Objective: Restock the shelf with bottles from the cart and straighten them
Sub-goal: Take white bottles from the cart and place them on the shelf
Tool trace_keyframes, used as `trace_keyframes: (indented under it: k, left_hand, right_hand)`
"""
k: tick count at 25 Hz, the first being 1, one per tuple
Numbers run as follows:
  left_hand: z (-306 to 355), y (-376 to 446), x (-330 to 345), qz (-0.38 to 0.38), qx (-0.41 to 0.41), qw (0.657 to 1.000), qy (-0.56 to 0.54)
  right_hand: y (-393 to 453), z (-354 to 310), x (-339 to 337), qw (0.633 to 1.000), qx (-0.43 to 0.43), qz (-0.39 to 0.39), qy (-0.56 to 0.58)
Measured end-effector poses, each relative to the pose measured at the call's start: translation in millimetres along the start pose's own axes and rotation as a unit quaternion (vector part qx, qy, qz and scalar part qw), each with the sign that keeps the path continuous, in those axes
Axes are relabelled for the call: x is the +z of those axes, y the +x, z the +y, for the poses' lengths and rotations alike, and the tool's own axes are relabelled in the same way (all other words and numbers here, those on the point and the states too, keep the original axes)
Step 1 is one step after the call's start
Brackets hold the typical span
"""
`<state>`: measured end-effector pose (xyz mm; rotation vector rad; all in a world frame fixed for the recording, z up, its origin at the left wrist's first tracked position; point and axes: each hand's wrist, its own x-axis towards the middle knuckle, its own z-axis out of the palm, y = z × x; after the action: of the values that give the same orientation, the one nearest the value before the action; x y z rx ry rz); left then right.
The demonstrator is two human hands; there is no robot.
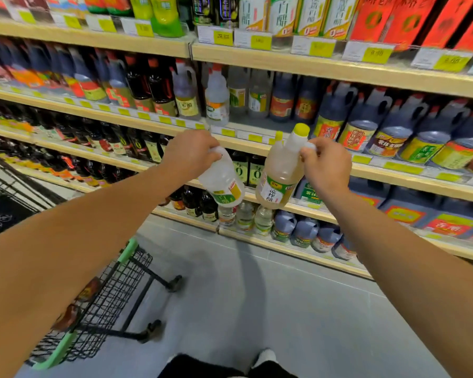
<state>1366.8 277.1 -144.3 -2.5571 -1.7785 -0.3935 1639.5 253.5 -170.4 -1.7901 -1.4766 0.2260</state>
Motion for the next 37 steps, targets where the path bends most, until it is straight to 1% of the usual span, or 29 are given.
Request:
trace_keyframes:
  k: [4,8,12,15,17,19,23,27,30,32,34,37]
  left_hand:
    - [12.9,34.4,2.5,0.039,-0.001,0.999,0.004]
    - [15.0,74.3,5.4,0.072,0.026,0.997,0.024]
    - [1.9,123.3,12.1,0.119,0.046,0.991,0.044]
    - [-16.0,163.7,27.7,0.142,0.091,0.983,0.075]
    - [-28.7,188.6,38.4,0.15,0.131,0.975,0.104]
    - [-41.0,209.4,48.5,0.153,0.152,0.967,0.138]
    - [-65.1,238.7,67.0,0.153,0.163,0.96,0.167]
    - [-78.9,255.2,84.2,0.113,0.174,0.959,0.192]
    - [-77.8,264.4,89.7,0.099,0.169,0.964,0.178]
    - [-78.0,266.7,92.2,0.112,0.153,0.967,0.171]
    - [-80.0,266.8,97.0,0.14,0.121,0.969,0.166]
    - [-77.1,265.5,106.2,0.157,0.069,0.971,0.165]
  right_hand:
    - [28.8,20.4,-5.1,1.0,0.009,-0.001,0.017]
    - [56.9,29.8,2.2,1.0,0.02,0.004,0.009]
    - [82.2,35.6,22.5,0.999,0.029,0.019,0.005]
    - [98.1,38.8,51.1,0.998,0.037,0.043,0.006]
    - [105.8,38.5,69.4,0.997,0.045,0.061,0.003]
    - [110.3,37.3,82.4,0.996,0.049,0.08,0.01]
    - [117.4,32.6,101.7,0.99,0.057,0.117,0.045]
    - [128.7,21.1,110.7,0.985,0.051,0.149,0.075]
    - [140.1,13.7,118.2,0.979,0.034,0.176,0.099]
    - [146.4,8.8,124.9,0.975,0.025,0.193,0.109]
    - [152.5,4.8,132.2,0.971,0.016,0.209,0.114]
    - [159.0,2.4,139.9,0.964,0.015,0.23,0.131]
